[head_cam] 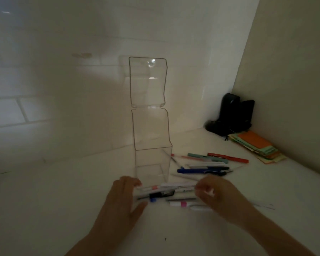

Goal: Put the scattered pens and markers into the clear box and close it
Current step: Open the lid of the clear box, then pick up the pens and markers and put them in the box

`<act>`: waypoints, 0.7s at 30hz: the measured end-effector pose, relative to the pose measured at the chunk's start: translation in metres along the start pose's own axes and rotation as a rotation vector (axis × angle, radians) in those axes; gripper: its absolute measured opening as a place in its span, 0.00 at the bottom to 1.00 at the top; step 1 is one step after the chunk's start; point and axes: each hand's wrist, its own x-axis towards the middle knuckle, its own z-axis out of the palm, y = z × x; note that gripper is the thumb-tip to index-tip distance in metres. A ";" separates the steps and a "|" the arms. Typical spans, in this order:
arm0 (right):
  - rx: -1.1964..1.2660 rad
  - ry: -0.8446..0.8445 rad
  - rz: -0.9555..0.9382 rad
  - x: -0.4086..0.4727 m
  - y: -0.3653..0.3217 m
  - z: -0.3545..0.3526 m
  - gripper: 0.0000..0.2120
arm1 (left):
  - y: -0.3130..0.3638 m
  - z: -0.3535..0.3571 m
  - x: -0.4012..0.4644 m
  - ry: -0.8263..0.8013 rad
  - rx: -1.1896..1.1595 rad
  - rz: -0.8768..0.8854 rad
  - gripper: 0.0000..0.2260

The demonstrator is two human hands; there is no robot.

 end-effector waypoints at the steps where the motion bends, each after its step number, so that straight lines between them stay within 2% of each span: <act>1: -0.042 -0.001 0.010 -0.004 0.002 0.007 0.05 | 0.004 0.001 -0.003 -0.079 0.057 0.077 0.14; 3: -0.136 -0.025 -0.008 -0.006 0.001 0.021 0.11 | 0.008 0.005 -0.005 -0.232 0.163 0.144 0.10; 7: -0.233 -0.032 -0.062 -0.007 -0.005 0.040 0.14 | 0.016 0.005 0.000 -0.288 0.220 0.122 0.10; 12: -0.099 0.005 -0.148 -0.017 0.000 0.044 0.12 | 0.012 -0.003 0.009 -0.266 0.374 0.161 0.11; 15: 0.007 0.082 -0.143 -0.021 0.010 0.043 0.12 | 0.005 -0.005 0.007 -0.334 0.432 0.115 0.07; 18: -0.041 0.187 -0.046 -0.019 0.024 0.037 0.14 | 0.002 -0.006 0.006 -0.415 0.288 0.067 0.06; 21: -0.019 0.181 -0.020 -0.019 0.027 0.036 0.18 | 0.016 -0.004 0.018 -0.333 0.174 0.130 0.07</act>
